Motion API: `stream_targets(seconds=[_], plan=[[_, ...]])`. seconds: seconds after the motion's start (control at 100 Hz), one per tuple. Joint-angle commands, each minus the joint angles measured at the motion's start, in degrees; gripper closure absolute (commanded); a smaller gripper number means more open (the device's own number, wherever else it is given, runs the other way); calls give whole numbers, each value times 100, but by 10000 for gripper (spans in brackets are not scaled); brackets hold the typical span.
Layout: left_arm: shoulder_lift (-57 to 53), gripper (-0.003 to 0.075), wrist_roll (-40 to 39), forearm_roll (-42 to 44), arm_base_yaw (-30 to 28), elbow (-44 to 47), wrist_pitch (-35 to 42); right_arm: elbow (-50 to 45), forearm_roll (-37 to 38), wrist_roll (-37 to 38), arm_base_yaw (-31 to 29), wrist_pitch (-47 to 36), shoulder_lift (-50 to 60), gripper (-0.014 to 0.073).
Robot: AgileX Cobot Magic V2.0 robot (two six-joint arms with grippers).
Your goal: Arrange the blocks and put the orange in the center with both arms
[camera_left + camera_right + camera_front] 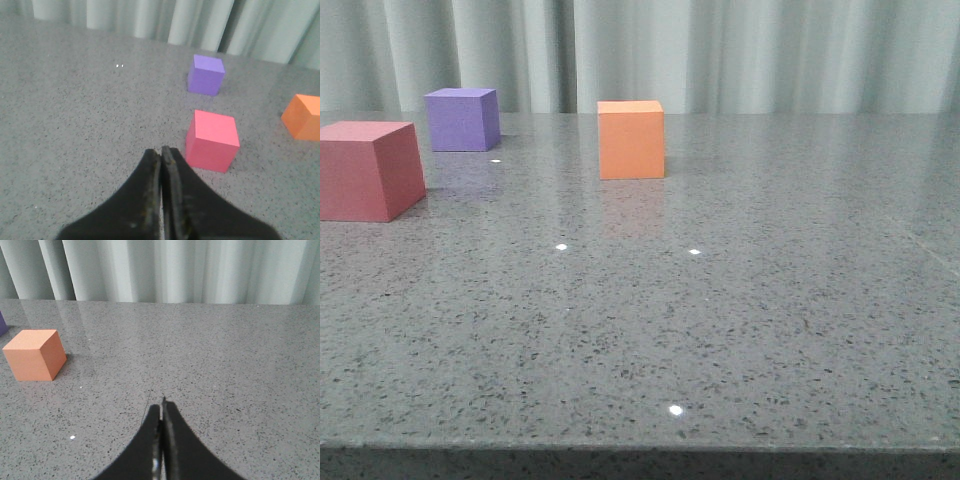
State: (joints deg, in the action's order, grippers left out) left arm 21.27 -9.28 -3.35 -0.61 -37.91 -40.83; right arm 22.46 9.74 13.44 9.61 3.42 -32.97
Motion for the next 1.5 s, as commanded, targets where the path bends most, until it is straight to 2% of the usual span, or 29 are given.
stream_targets(seconds=[0.0,0.11,0.22,0.54,0.63,0.68,0.75,0.82,0.87,0.92,0.99,1.27,1.49], plan=[[716,741,1,47,-13,-916,-422,165,78,-38,-33,-437,12,662],[1448,741,1,47,-13,-1737,-962,165,78,-38,-33,-437,12,662],[1948,741,1,56,-13,-2180,-1115,165,78,-38,-33,-437,12,662],[2715,740,1,60,-13,-2281,-1138,165,78,-38,-33,-437,12,662],[2820,713,1,60,-13,-2281,-1151,165,78,-38,-33,-437,12,662],[2870,661,1,60,-13,-2281,-1151,165,78,-38,-33,-437,12,662],[2894,548,1,71,-13,-2281,-1151,165,78,-38,-33,-437,12,662],[2903,384,1,71,-13,-2281,-1129,165,78,-38,-33,-437,12,662],[2903,231,1,87,-13,-2281,-1113,165,78,-38,-33,-437,12,662],[2903,110,1,87,-13,-2281,-1102,165,78,-38,-33,-437,12,662],[2903,6,1,127,-13,-2281,-1102,165,78,-38,-33,-437,12,662],[3082,92,1,335,-13,-2281,-837,165,78,-38,-33,-437,12,662],[3717,143,-14,-715,-13,-2497,-759,165,78,-38,-33,-437,12,662]])
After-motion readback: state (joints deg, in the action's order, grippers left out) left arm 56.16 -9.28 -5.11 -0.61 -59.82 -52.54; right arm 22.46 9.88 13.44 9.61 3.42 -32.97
